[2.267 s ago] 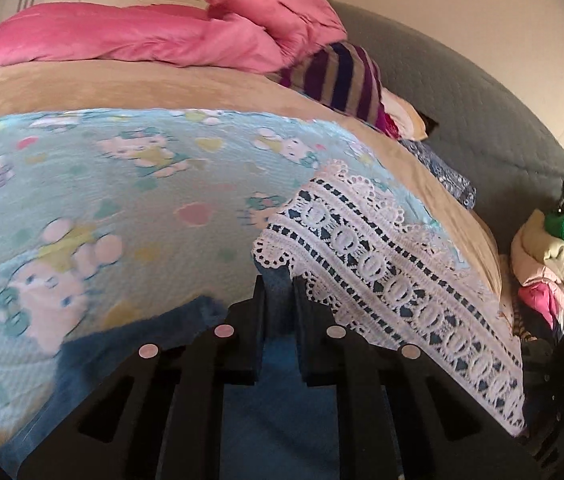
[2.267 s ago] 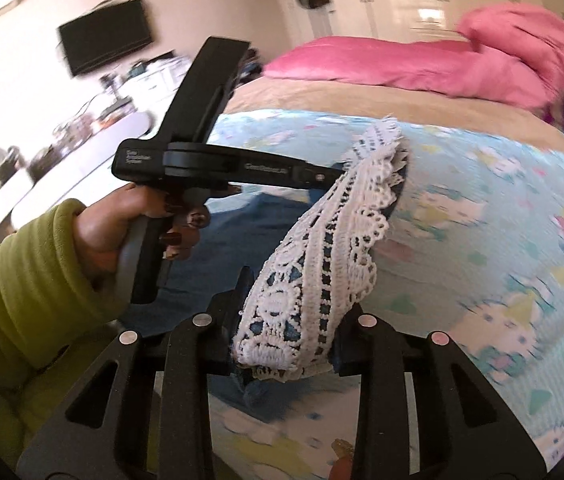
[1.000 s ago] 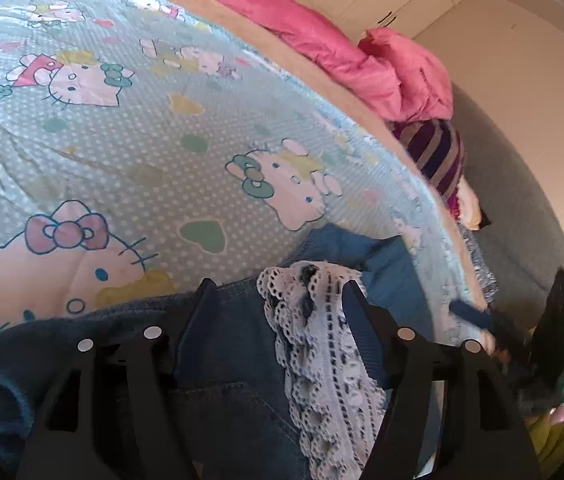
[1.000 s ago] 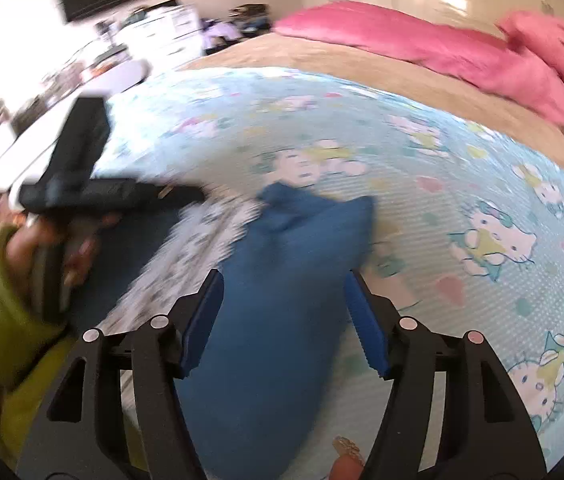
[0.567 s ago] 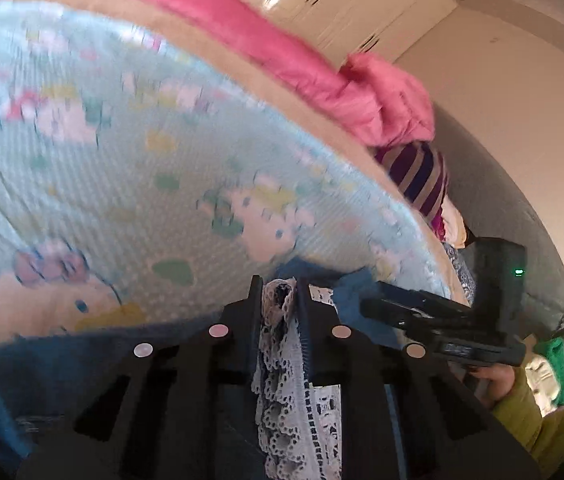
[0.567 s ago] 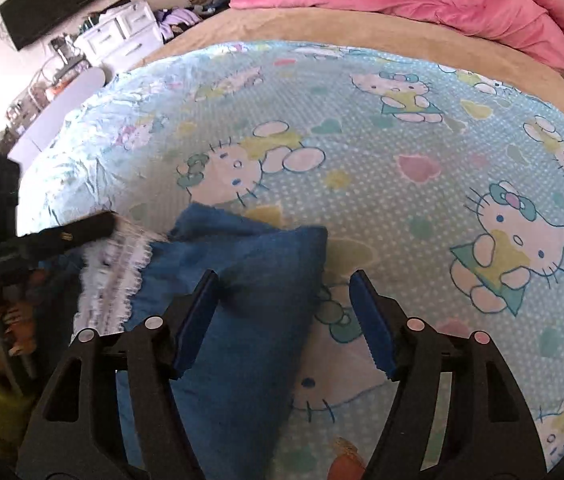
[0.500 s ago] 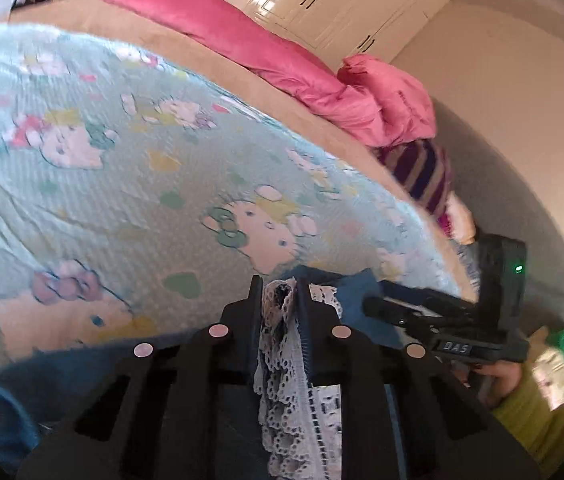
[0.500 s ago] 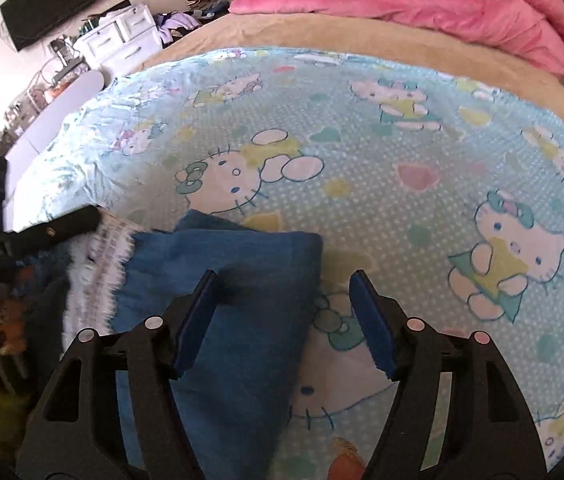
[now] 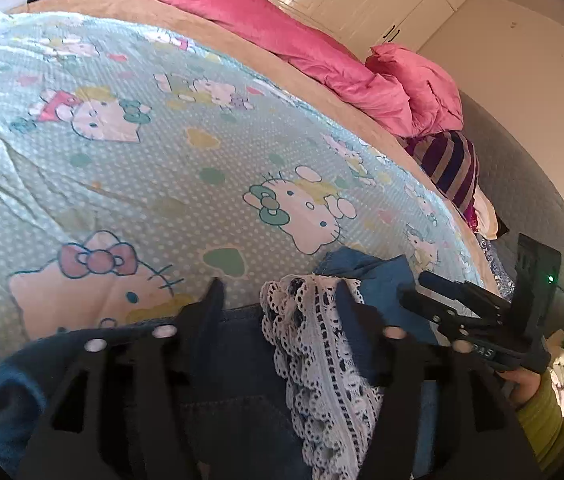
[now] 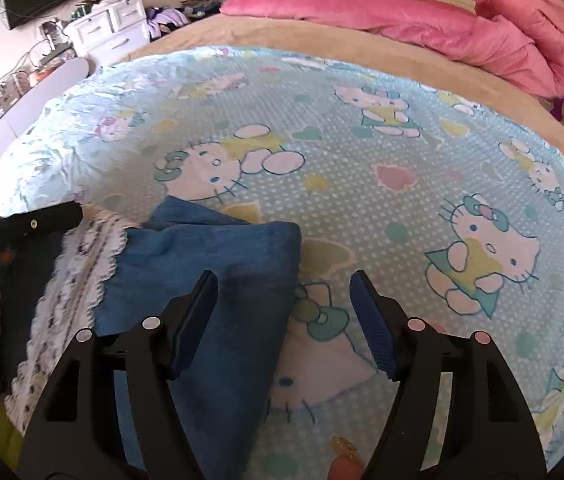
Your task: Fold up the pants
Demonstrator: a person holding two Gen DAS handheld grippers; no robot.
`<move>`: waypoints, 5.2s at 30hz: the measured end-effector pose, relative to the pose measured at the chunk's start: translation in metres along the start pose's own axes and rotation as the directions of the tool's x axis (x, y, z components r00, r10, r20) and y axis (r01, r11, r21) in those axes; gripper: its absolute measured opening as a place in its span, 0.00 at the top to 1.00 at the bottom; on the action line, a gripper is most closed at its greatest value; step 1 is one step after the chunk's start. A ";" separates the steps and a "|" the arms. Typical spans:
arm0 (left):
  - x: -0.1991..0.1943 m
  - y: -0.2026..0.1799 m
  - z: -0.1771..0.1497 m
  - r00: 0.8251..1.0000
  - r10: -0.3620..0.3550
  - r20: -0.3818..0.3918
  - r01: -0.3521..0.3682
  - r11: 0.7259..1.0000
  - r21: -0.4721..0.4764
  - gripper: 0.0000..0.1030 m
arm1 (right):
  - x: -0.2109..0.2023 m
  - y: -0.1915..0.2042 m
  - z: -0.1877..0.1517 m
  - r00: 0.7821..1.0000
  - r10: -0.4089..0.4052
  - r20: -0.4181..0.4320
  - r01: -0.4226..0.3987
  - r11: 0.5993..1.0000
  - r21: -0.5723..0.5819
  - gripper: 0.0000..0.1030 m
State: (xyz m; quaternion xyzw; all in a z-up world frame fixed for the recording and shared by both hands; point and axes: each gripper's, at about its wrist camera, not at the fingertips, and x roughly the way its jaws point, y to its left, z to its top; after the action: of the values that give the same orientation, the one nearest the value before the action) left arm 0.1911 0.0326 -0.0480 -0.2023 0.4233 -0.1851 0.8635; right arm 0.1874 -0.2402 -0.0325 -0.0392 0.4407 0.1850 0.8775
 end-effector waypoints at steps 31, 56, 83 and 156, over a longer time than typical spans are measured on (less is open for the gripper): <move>-0.115 -0.052 -0.104 0.994 0.101 -0.043 -0.097 0.992 0.087 0.06 | -0.109 0.040 -0.070 0.985 0.128 0.119 -0.114 0.986 -0.119 0.20; -0.058 -0.071 -0.133 0.968 0.124 -0.219 -0.095 0.986 0.140 0.75 | -0.103 0.070 -0.099 0.976 0.204 0.078 -0.186 0.963 -0.196 0.20; -0.074 -0.076 -0.133 0.968 0.190 -0.161 -0.155 0.966 0.208 0.62 | -0.085 0.061 -0.104 0.991 0.131 -0.023 -0.133 0.976 -0.174 0.38; -0.125 0.053 -0.104 0.977 0.214 -0.022 -0.215 0.973 -0.082 0.40 | 0.045 0.285 0.053 0.870 0.335 -0.362 -0.485 0.713 -0.506 0.13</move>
State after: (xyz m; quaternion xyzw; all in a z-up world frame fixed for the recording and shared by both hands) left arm 0.0440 0.1187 -0.0508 -0.1901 0.4557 -0.0740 0.8664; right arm 0.1496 0.0498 -0.0091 -0.2283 0.4643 0.4956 0.6977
